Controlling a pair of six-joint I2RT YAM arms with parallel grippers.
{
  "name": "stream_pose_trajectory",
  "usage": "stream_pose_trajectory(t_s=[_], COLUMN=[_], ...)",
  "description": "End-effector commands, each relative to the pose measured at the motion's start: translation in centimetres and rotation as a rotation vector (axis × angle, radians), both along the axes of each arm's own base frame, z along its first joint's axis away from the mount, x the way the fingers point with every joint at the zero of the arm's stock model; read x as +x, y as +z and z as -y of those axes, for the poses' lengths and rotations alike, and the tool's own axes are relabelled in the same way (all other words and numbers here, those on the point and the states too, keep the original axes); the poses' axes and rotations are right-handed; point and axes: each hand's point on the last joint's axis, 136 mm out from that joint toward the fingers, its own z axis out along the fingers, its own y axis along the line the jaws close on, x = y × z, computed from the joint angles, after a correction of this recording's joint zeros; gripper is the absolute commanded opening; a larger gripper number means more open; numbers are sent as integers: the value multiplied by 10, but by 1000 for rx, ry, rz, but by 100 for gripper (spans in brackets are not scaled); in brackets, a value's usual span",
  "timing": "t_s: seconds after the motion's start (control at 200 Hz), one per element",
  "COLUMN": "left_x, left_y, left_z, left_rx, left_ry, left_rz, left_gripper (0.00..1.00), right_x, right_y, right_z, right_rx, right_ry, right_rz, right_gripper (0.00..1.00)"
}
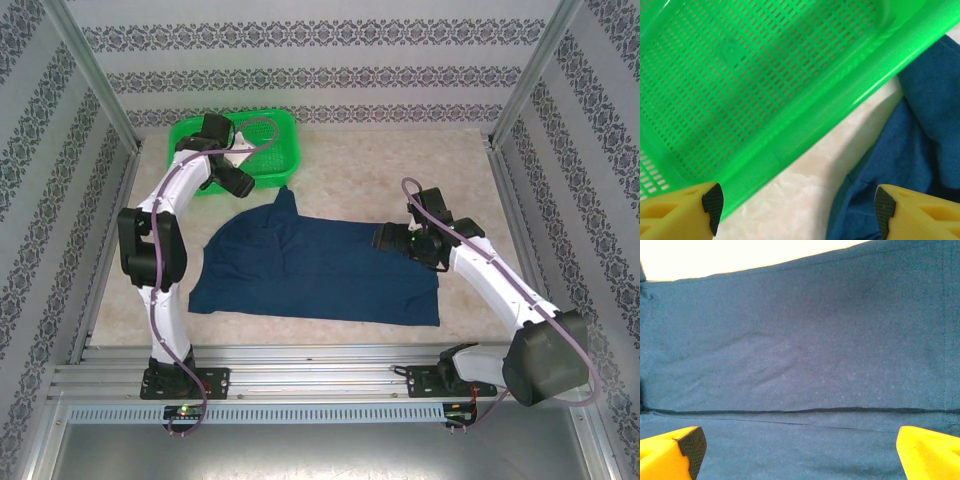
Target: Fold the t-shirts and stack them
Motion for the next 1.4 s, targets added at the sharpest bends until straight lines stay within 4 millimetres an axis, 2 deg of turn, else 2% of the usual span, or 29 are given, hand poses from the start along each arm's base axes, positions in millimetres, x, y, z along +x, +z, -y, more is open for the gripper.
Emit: stream_pose_trajectory(t_s=[0.0,0.165,0.235,0.315,0.43,0.615,0.784,0.944,1.009,1.094,1.229,1.394], left_x=[13,32,46,56,62,61,52,29,17,4,-10,-7], left_y=[-18,-32,-30,-25,-26,-44,-45,-48,-49,-46,-29,-20], left_z=[-4,-14,-26,-30,-34,-47,-59,-74,-80,-91,-113,-125], left_rx=[71,100,144,131,141,137,100,101,113,119,27,-120], left_ry=[-48,0,51,88,113,154,207,256,285,363,556,698], left_rz=[-2,16,47,81,93,60,23,-63,-110,-150,-160,-173], left_gripper=[81,81,81,80,79,75,52,31,26,23,20,19], right_x=[-13,-19,-20,-20,-22,-26,-23,-18,-16,-13,-9,-6], right_y=[-5,-5,-3,1,2,3,9,10,9,10,11,10], right_z=[3,5,5,2,3,3,2,-1,-2,-4,-7,-11], right_rx=[1,7,8,20,21,26,39,57,61,68,79,89], right_ry=[19,25,27,36,34,35,31,22,19,17,18,22], right_rz=[-32,-41,-43,-36,-29,-32,-4,19,21,31,43,49], right_gripper=[98,98,98,98,98,97,98,97,97,97,98,98])
